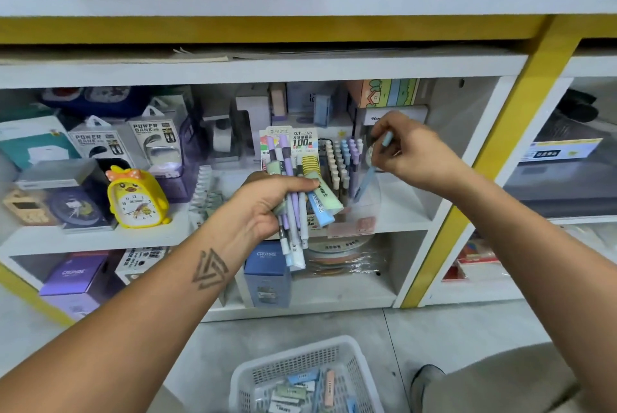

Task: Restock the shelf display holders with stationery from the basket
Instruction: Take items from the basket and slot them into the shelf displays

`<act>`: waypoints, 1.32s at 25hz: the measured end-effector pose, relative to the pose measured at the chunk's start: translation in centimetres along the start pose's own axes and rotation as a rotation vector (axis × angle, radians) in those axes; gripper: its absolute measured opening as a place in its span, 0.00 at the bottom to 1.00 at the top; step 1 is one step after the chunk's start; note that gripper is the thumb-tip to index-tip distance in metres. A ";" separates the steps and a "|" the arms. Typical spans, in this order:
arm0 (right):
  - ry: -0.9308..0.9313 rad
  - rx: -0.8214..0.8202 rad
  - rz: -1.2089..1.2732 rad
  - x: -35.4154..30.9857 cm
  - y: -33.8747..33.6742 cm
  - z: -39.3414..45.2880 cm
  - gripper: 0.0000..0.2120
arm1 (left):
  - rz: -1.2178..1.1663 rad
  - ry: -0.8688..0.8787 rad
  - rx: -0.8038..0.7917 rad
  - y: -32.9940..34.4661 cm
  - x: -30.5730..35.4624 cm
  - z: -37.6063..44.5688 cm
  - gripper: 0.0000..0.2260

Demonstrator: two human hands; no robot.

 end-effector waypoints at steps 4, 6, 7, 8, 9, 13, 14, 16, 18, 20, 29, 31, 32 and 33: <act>-0.031 -0.005 -0.170 1.1 1.6 0.4 0.05 | 0.014 -0.019 0.009 0.5 -0.4 0.3 0.08; -0.048 -0.047 -0.224 1.5 2.8 0.5 0.05 | 0.016 -0.015 0.017 0.4 -0.4 0.5 0.10; -0.051 -0.068 -0.239 1.6 3.2 0.4 0.06 | 0.013 -0.013 0.021 0.3 -0.3 0.6 0.10; -0.046 -0.087 -0.244 1.7 3.6 0.4 0.06 | 0.007 -0.012 0.024 0.2 -0.3 0.7 0.11; -0.039 -0.100 -0.245 1.9 4.0 0.4 0.07 | 0.003 -0.012 0.026 0.2 -0.3 0.7 0.12; -0.047 -0.108 -0.246 1.6 4.8 0.4 0.11 | 0.004 -0.005 0.032 0.2 -0.3 0.6 0.13; -0.052 -0.103 -0.246 1.4 4.9 0.4 0.12 | 0.007 -0.002 0.033 0.2 -0.2 0.6 0.13; -0.058 -0.081 -0.230 1.2 5.0 0.5 0.11 | 0.005 -0.001 0.032 0.1 -0.2 0.5 0.13; -0.036 -0.050 -0.178 1.1 4.9 0.6 0.07 | 0.002 0.000 0.034 -0.2 0.0 0.5 0.13; -0.068 -0.022 -0.234 0.8 4.8 0.7 0.07 | 0.006 0.007 0.037 -0.4 0.2 0.4 0.13; -0.092 -0.049 -0.212 1.2 6.3 0.8 0.10 | -0.005 0.029 0.053 -1.4 1.1 -0.3 0.13; -0.120 -0.079 -0.447 1.1 6.6 0.6 0.07 | -0.006 0.033 0.055 -1.7 1.3 -0.6 0.14; -0.150 -0.069 -0.594 0.6 6.5 0.5 0.07 | -0.006 0.037 0.057 -1.8 1.5 -0.8 0.14; -0.195 -0.026 -0.688 -0.2 6.3 0.4 0.08 | -0.005 0.043 0.060 -2.0 1.7 -1.0 0.14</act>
Point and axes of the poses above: each hand's wrist, its own z-axis towards the middle knuckle, its own y-axis out of the palm, x = y × z, the point moved 7 cm from there along z, towards the middle knuckle, and after that the axes turned 1 degree about y, right-handed, at the moved point
